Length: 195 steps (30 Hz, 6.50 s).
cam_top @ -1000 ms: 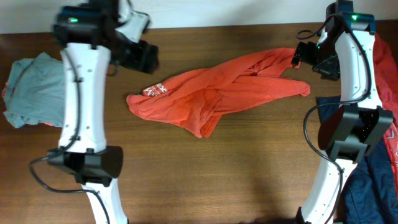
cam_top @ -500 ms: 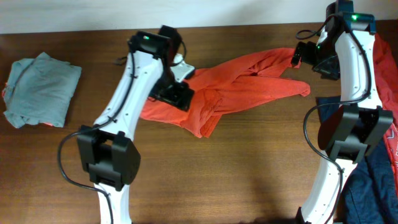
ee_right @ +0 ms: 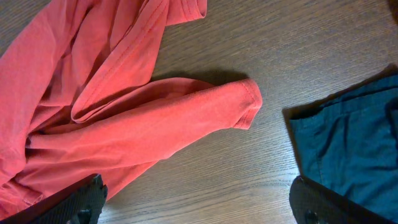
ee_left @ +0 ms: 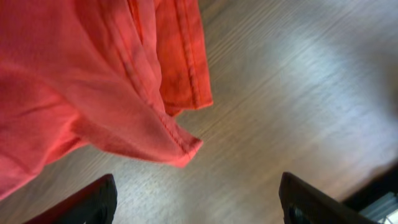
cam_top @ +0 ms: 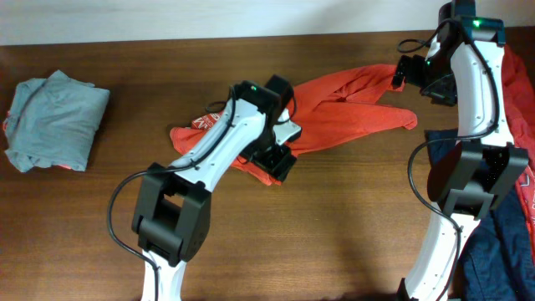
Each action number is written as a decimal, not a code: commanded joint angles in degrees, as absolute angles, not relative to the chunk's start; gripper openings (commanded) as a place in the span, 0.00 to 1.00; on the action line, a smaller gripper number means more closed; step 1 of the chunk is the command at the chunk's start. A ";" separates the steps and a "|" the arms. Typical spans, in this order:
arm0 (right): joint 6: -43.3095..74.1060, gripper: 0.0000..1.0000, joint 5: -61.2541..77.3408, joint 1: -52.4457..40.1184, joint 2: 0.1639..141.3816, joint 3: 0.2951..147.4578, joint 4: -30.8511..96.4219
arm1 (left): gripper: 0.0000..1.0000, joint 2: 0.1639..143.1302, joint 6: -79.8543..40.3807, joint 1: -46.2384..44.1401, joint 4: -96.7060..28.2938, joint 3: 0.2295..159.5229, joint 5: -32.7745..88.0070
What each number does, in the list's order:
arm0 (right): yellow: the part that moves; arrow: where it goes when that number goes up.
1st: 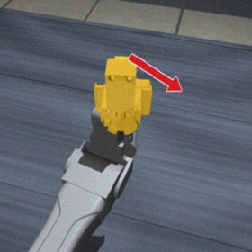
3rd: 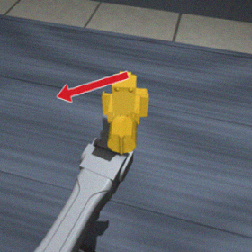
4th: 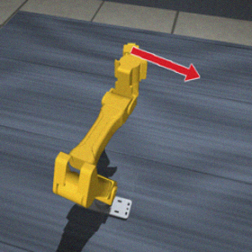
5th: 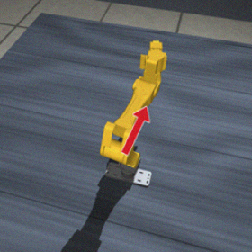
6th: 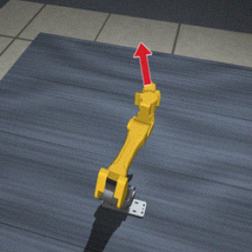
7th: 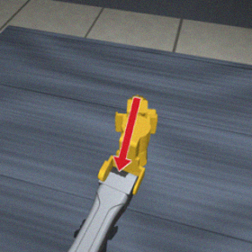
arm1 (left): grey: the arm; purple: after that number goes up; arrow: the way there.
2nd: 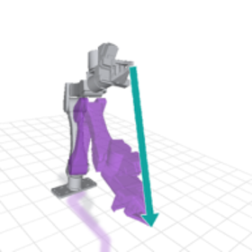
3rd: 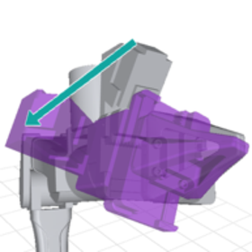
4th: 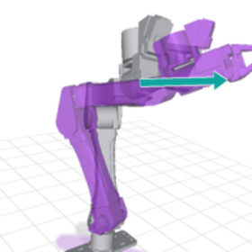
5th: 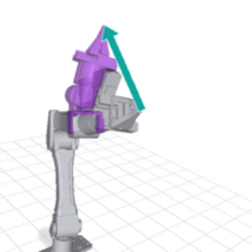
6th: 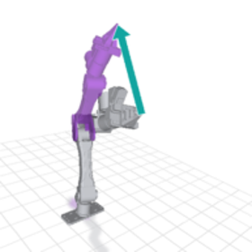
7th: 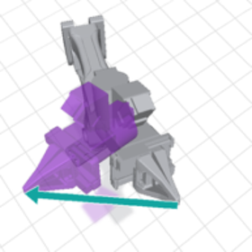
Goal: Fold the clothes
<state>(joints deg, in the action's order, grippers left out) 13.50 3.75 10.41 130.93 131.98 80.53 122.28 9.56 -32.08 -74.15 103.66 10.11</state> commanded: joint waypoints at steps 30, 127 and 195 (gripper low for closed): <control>13.34 0.99 4.05 10.20 130.54 132.00 79.09 | 0.40 121.91 5.56 -32.86 -56.73 88.99 -1.54; 20.03 0.69 4.05 6.02 147.06 131.83 35.99 | 0.01 112.97 -1.78 -20.03 -86.98 138.93 -9.06; 16.21 0.35 -6.13 20.29 149.08 162.80 88.07 | 0.01 112.97 -1.72 -20.05 -85.95 138.93 -9.23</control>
